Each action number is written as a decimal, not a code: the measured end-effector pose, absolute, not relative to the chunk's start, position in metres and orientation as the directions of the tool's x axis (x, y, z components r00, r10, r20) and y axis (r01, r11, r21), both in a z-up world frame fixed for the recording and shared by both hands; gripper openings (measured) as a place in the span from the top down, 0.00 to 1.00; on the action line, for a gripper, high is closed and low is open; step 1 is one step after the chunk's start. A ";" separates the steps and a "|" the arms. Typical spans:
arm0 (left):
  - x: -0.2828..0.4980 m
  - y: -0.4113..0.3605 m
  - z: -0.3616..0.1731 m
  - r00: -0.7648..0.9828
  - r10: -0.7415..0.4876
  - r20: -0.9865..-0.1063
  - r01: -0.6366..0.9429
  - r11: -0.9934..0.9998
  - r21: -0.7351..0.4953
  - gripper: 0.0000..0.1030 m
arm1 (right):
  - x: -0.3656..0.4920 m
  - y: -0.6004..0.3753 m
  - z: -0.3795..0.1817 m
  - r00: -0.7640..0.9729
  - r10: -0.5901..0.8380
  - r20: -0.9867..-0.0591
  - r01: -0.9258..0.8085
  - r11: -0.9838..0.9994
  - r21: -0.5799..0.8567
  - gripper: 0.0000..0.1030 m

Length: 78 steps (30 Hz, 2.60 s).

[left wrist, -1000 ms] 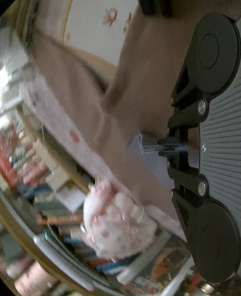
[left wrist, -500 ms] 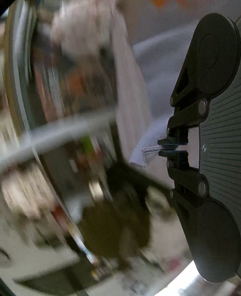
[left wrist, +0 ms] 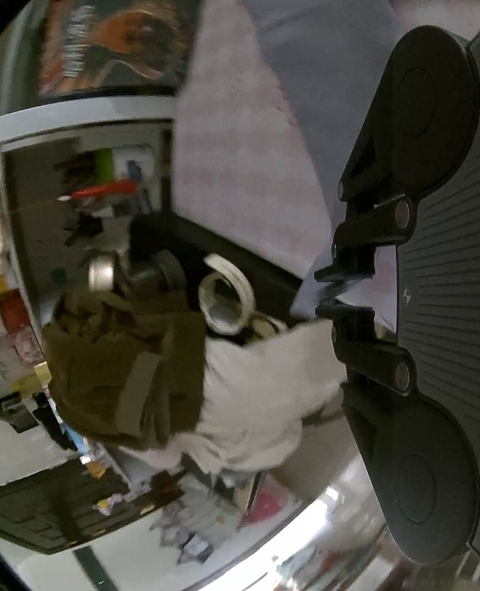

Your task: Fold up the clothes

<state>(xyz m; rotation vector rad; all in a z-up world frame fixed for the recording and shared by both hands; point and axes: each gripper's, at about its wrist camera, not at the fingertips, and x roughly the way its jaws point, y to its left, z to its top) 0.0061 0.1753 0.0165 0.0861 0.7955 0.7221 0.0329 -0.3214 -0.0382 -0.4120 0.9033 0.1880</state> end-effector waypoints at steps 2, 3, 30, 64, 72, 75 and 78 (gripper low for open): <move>-0.016 0.161 0.023 0.518 0.609 -0.601 -0.564 0.771 0.295 0.80 | 0.031 -0.328 -0.035 0.603 -0.012 -0.797 -0.297 0.924 -0.239 0.66; -0.028 0.150 0.026 0.566 0.559 -0.606 -0.549 0.804 0.229 0.80 | 0.029 -0.332 -0.033 0.600 -0.008 -0.800 -0.283 0.933 -0.222 0.65; -0.008 0.010 -0.034 0.640 0.050 -0.766 -0.084 0.996 -0.005 0.93 | -0.021 -0.368 -0.032 0.547 0.150 -0.824 -0.109 0.988 0.107 0.90; -0.042 -0.001 -0.001 0.744 0.040 -0.666 -0.034 0.999 0.021 0.83 | -0.013 -0.344 -0.026 0.625 0.064 -0.778 -0.076 0.997 0.020 0.61; -0.071 -0.020 0.016 0.784 0.034 -0.620 -0.041 0.999 0.003 0.25 | -0.044 -0.319 0.001 0.691 0.055 -0.721 -0.077 0.997 0.002 0.23; -0.079 -0.021 0.016 0.786 0.029 -0.618 -0.040 0.999 -0.004 0.23 | -0.059 -0.306 0.008 0.719 0.038 -0.694 -0.074 0.997 -0.022 0.18; -0.090 -0.022 0.015 0.794 0.045 -0.606 -0.048 0.999 0.011 0.16 | -0.073 -0.295 0.012 0.747 0.013 -0.665 -0.074 0.995 -0.063 0.14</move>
